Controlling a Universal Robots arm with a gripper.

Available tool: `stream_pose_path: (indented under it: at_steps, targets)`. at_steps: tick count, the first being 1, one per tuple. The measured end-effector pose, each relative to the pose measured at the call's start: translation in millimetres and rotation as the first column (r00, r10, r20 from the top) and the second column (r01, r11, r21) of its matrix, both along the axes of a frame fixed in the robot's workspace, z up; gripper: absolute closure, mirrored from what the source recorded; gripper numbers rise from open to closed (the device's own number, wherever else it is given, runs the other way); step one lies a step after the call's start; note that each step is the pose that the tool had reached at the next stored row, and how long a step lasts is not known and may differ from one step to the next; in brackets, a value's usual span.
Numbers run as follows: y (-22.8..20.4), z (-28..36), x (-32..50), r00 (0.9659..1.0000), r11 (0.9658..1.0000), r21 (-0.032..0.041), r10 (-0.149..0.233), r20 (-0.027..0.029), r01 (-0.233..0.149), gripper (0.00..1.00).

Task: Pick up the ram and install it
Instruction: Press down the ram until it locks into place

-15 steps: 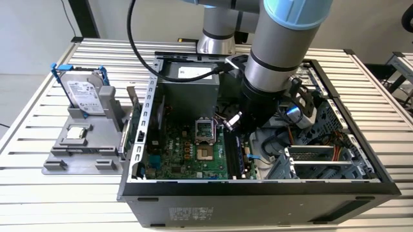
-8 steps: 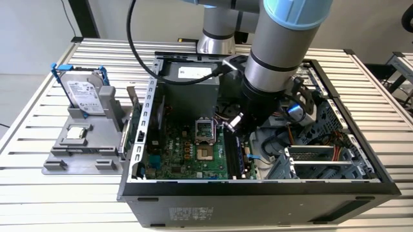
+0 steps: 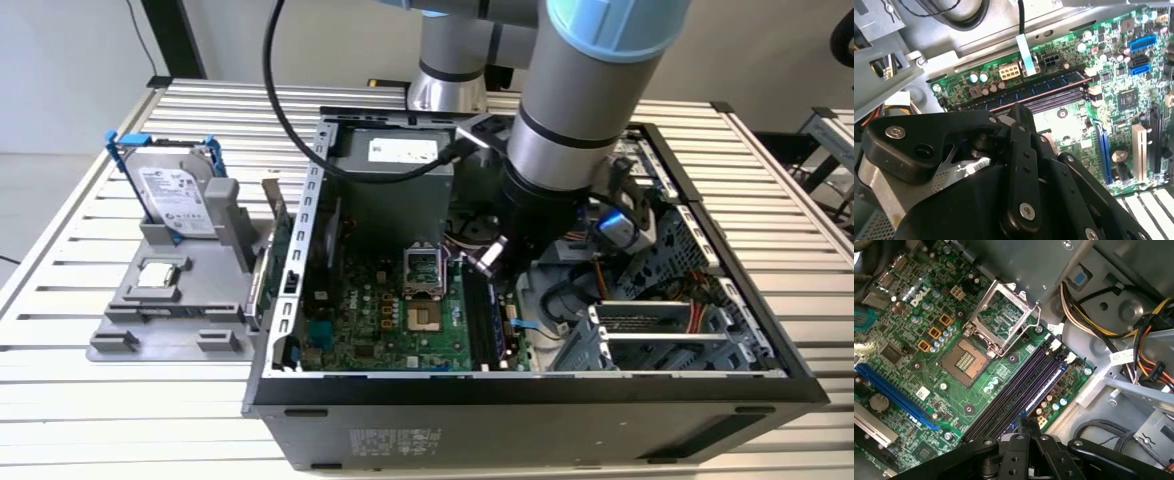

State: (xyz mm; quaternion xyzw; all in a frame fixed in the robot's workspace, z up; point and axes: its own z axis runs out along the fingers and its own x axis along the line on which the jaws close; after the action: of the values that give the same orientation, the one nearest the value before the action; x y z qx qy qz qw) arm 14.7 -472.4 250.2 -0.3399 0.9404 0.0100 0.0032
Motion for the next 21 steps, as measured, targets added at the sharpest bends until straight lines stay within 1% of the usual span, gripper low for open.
stream_pose_path:
  at_steps: [6, 8, 10, 12, 15, 21]
  targets:
    - [0.0, 0.0, 2.4, 0.9988, 0.9988, 0.0001, 0.05, 0.0, -0.05, 1.0]
    - [0.0, 0.0, 2.6, 0.9972, 0.9972, 0.0003, 0.075, 0.0, -0.075, 1.0]
    - [0.0, 0.0, 2.7, 0.995, 0.995, 0.0007, 0.1, 0.0001, -0.1, 1.0]
    - [0.0, 0.0, 2.8, 0.9923, 0.9923, 0.0014, 0.124, 0.0001, -0.124, 1.0]
    - [0.0, 0.0, 3.0, 0.9871, 0.9871, 0.002, 0.16, 0.0002, -0.16, 1.0]
    - [0.0, 0.0, 3.2, 0.9735, 0.9735, 0.0026, 0.229, 0.0004, -0.229, 1.0]
